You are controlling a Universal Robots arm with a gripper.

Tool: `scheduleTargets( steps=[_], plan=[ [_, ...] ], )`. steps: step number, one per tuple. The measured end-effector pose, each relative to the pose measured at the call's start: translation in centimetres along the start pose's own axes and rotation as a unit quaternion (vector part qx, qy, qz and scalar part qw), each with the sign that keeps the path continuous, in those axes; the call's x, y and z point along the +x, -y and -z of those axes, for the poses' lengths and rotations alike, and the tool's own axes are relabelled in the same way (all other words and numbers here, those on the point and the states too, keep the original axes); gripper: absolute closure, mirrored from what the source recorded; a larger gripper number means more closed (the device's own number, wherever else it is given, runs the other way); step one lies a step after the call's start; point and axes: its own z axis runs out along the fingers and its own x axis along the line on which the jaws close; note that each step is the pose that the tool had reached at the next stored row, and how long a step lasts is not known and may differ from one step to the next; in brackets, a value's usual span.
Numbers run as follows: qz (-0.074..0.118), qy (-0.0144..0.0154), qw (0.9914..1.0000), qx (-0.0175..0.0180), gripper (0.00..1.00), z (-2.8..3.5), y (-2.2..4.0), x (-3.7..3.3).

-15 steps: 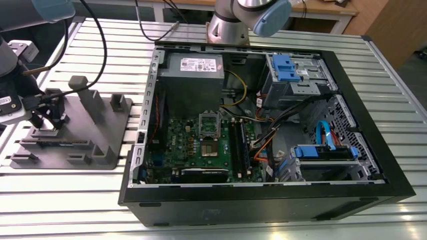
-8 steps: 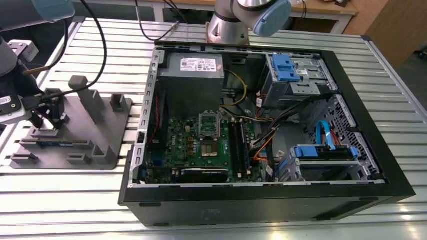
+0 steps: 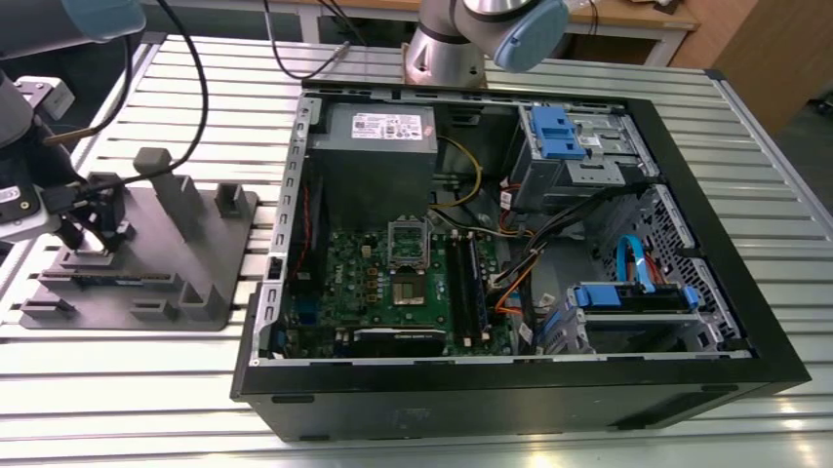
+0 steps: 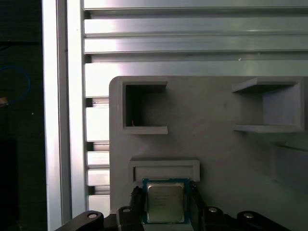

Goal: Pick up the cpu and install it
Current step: 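Pick up the cpu and move it towards the insertion slot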

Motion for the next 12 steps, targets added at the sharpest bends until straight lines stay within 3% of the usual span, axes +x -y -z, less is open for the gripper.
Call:
scheduleTargets(
  steps=[12],
  plan=[
    [0.000,0.0003,1.00000,-0.0002,0.53,2.31,0.00,-0.06]
  ],
)
